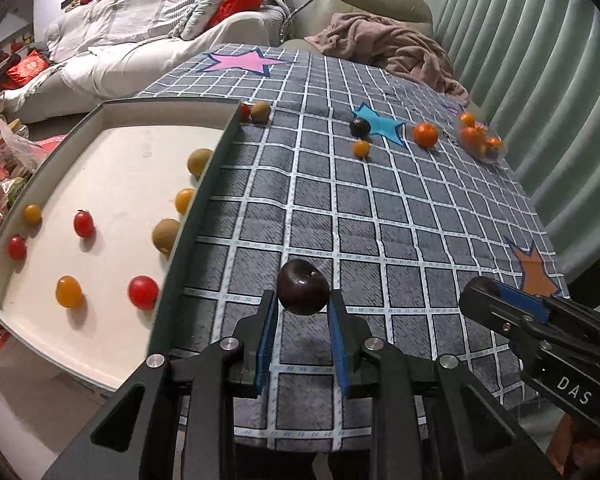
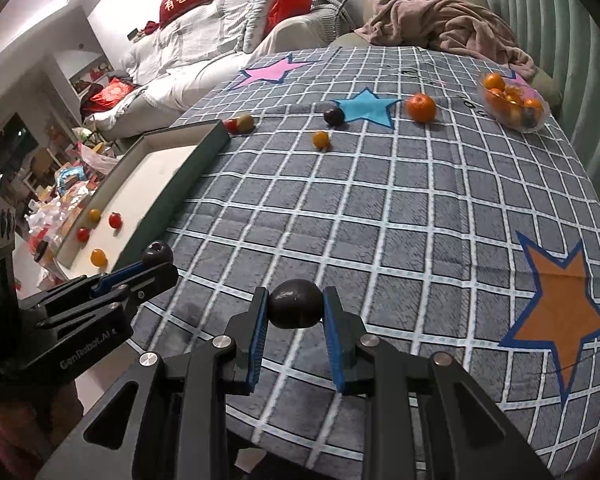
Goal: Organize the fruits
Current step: 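Carry both dark brown fruits over the white tray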
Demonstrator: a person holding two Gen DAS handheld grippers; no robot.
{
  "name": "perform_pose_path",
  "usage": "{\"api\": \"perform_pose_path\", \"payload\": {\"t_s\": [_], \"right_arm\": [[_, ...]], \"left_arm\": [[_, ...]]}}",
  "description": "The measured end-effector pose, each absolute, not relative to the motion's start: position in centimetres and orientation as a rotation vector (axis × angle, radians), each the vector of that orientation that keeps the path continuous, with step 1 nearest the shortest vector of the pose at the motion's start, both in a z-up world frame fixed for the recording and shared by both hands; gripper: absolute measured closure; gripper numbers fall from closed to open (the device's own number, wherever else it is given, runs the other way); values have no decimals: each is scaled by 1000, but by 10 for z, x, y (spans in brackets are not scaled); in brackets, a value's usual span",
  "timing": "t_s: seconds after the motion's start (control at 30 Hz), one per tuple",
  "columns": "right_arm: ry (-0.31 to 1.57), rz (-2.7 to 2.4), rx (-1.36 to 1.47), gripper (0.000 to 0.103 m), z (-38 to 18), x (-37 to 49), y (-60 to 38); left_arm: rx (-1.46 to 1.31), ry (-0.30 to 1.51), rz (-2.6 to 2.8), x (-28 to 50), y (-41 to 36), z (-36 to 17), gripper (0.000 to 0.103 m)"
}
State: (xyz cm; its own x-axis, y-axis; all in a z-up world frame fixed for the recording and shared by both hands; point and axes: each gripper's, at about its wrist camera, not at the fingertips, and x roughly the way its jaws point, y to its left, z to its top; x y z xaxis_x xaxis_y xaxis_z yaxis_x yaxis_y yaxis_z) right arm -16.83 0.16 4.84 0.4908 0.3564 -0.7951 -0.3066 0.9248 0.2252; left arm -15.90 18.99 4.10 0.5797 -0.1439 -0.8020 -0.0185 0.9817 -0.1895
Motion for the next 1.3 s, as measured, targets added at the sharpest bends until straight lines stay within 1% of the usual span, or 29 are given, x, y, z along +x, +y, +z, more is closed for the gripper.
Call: {"api": "perform_pose_path", "payload": {"t_s": [0.23, 0.8, 1.07, 1.3], "right_arm": [[969, 444, 18, 74, 62, -166, 33], [961, 609, -102, 74, 77, -152, 130], [964, 666, -151, 74, 79, -134, 173], [989, 689, -174, 74, 71, -110, 198]], "left_arm": [[-210, 925, -49, -166, 217, 48, 76], [-233, 877, 115, -171, 316, 60, 76], [-214, 879, 158, -153, 348, 65, 76], [-204, 914, 172, -122, 354, 56, 76]]}}
